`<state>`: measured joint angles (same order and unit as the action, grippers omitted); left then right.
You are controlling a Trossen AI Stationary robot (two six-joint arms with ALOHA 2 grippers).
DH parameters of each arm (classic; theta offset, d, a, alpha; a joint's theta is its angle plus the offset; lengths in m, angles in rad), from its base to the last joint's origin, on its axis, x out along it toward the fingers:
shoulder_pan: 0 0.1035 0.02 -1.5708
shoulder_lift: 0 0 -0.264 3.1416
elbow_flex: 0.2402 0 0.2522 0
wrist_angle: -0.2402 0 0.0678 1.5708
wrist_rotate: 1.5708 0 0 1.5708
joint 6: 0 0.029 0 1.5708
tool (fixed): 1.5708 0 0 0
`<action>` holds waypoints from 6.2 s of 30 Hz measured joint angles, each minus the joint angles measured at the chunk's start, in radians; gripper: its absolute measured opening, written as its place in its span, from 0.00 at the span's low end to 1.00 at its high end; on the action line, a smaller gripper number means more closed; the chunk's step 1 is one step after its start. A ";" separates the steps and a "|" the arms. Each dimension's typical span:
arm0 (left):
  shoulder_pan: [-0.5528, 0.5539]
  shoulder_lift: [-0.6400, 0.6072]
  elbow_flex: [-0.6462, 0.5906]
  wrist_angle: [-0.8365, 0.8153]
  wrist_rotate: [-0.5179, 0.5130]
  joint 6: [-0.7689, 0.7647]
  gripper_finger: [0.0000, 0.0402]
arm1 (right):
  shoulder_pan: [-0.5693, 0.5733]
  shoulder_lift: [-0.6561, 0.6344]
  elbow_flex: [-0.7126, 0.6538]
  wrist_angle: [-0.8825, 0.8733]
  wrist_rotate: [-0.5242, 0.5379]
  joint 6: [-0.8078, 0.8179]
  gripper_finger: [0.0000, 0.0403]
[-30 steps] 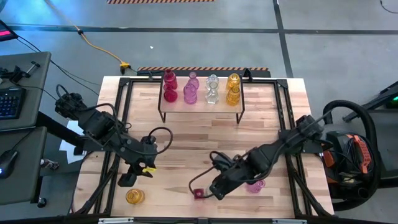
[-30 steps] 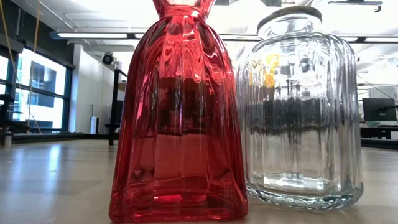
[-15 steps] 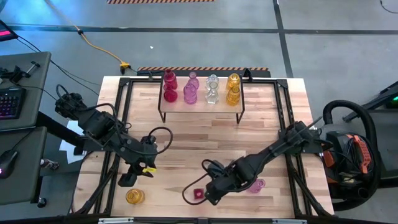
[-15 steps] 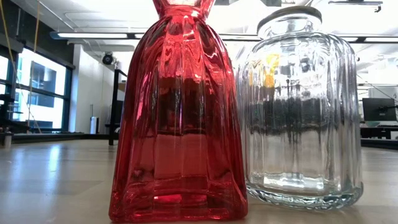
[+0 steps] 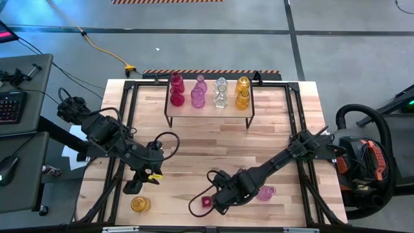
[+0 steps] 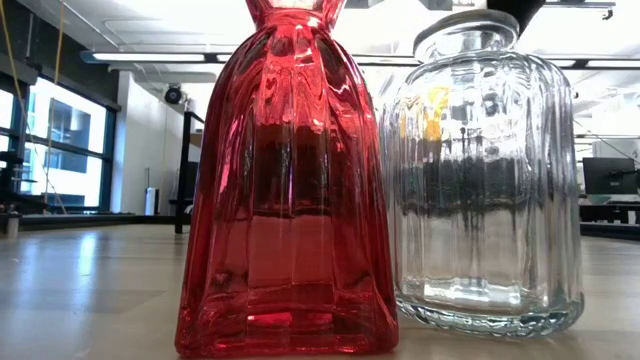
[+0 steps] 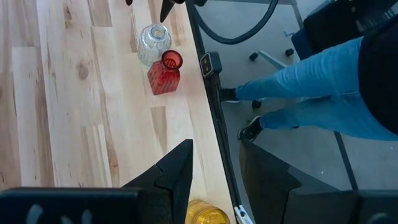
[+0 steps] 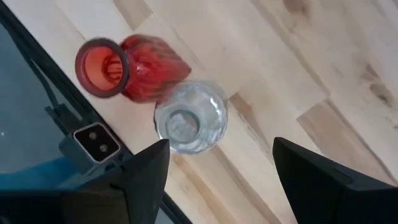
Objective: Sort vases onto shelf
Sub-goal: Put the transparent vase on the shelf aligned with the other transparent vases
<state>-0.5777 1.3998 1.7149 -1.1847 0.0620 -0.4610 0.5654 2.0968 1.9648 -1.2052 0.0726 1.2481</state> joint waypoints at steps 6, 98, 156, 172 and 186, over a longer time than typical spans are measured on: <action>0.000 0.000 0.000 0.000 0.000 0.000 0.30 | 0.000 0.001 0.000 0.000 0.035 0.008 0.66; 0.000 0.000 0.000 -0.008 -0.025 0.020 0.30 | -0.035 0.106 0.159 -0.231 -0.013 0.090 0.01; 0.314 0.001 0.000 -0.008 -0.170 -0.070 0.30 | -0.688 -0.154 0.385 -0.366 0.119 -1.430 0.01; 0.357 0.001 0.000 -0.003 -0.259 -0.130 0.30 | -0.755 -0.160 0.390 -0.366 0.107 -1.686 0.01; 0.356 0.001 0.000 -0.003 -0.257 -0.130 0.30 | -0.758 -0.158 0.329 -0.366 0.091 -1.773 0.01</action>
<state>-0.2218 1.4006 1.7145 -1.1873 -0.1951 -0.5911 -0.1921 1.9385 2.2938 -1.5707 0.1633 -0.5247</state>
